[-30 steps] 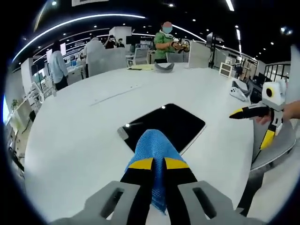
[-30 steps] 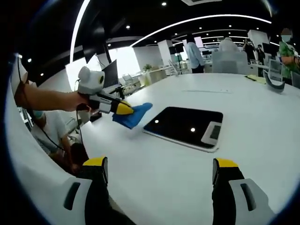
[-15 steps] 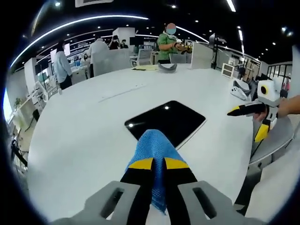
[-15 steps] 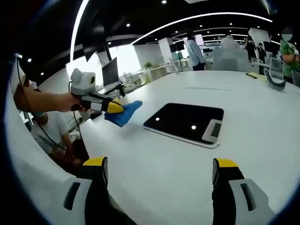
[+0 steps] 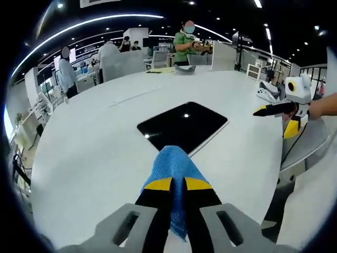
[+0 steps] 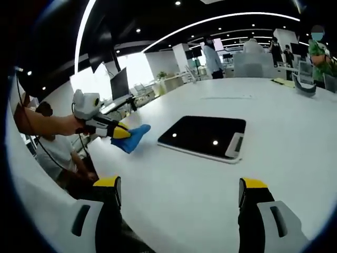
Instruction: Wipe the mirror surface with the cleaning cloth until all visible marks leave the cleaned area.
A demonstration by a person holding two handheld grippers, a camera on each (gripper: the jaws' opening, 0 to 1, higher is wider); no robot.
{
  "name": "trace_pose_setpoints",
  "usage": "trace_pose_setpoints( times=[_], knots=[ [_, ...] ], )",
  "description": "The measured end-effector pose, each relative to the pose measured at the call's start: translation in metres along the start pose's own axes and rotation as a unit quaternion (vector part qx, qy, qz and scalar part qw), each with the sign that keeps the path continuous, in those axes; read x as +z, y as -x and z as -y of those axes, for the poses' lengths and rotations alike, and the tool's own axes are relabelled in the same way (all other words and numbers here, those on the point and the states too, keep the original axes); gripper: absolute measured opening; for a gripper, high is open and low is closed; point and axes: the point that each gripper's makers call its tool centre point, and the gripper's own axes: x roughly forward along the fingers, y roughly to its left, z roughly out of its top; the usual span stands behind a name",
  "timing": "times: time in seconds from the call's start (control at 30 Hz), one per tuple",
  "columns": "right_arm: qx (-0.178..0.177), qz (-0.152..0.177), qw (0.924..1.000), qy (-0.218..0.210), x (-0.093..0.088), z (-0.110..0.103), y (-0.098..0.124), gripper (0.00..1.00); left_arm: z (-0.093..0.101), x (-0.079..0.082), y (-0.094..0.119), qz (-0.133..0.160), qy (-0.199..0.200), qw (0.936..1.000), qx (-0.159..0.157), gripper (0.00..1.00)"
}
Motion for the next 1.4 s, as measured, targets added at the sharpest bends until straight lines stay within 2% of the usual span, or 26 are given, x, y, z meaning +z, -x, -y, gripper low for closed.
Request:
trace_pose_setpoints(
  times=[0.27, 0.5, 0.7, 0.83, 0.93, 1.0, 1.03, 1.17, 1.27, 1.4],
  knots=[
    [-0.004, 0.001, 1.0, -0.008, 0.0, 0.004, 0.004, 0.92, -0.004, -0.016, -0.003, -0.019, -0.004, 0.9998, -0.004, 0.06],
    [-0.01, 0.001, 0.9998, -0.014, -0.003, 0.005, 0.008, 0.92, -0.002, -0.029, -0.008, -0.033, -0.037, 0.9985, -0.022, 0.06],
    [-0.011, 0.001, 0.9998, -0.016, -0.005, 0.006, 0.009, 0.92, -0.006, -0.04, -0.009, -0.047, -0.033, 0.9982, -0.02, 0.06],
    [-0.011, 0.0, 0.9998, -0.017, -0.006, 0.006, 0.008, 0.92, -0.001, -0.045, -0.009, -0.051, -0.036, 0.9977, -0.026, 0.07],
    [-0.011, 0.0, 0.9998, -0.016, -0.005, 0.007, 0.007, 0.92, 0.0, -0.049, -0.011, -0.056, -0.046, 0.997, -0.027, 0.1],
    [-0.01, 0.0, 0.9998, -0.016, -0.004, 0.007, 0.007, 0.92, 0.001, -0.054, -0.013, -0.064, -0.051, 0.9961, -0.031, 0.17],
    [-0.01, 0.0, 0.9998, -0.015, -0.003, 0.007, 0.007, 0.92, 0.0, -0.052, -0.014, -0.057, -0.075, 0.9952, -0.027, 0.18],
    [-0.012, 0.0, 0.9998, -0.016, -0.003, 0.009, 0.007, 0.92, -0.001, -0.052, -0.014, -0.056, -0.062, 0.9961, -0.029, 0.2],
    [-0.012, -0.001, 0.9998, -0.016, -0.004, 0.01, 0.007, 0.92, -0.003, -0.051, -0.014, -0.053, -0.072, 0.9956, -0.03, 0.24],
    [-0.012, -0.002, 0.9998, -0.017, -0.005, 0.01, 0.007, 0.92, -0.008, -0.05, -0.014, -0.051, -0.063, 0.9962, -0.032, 0.29]
  ],
)
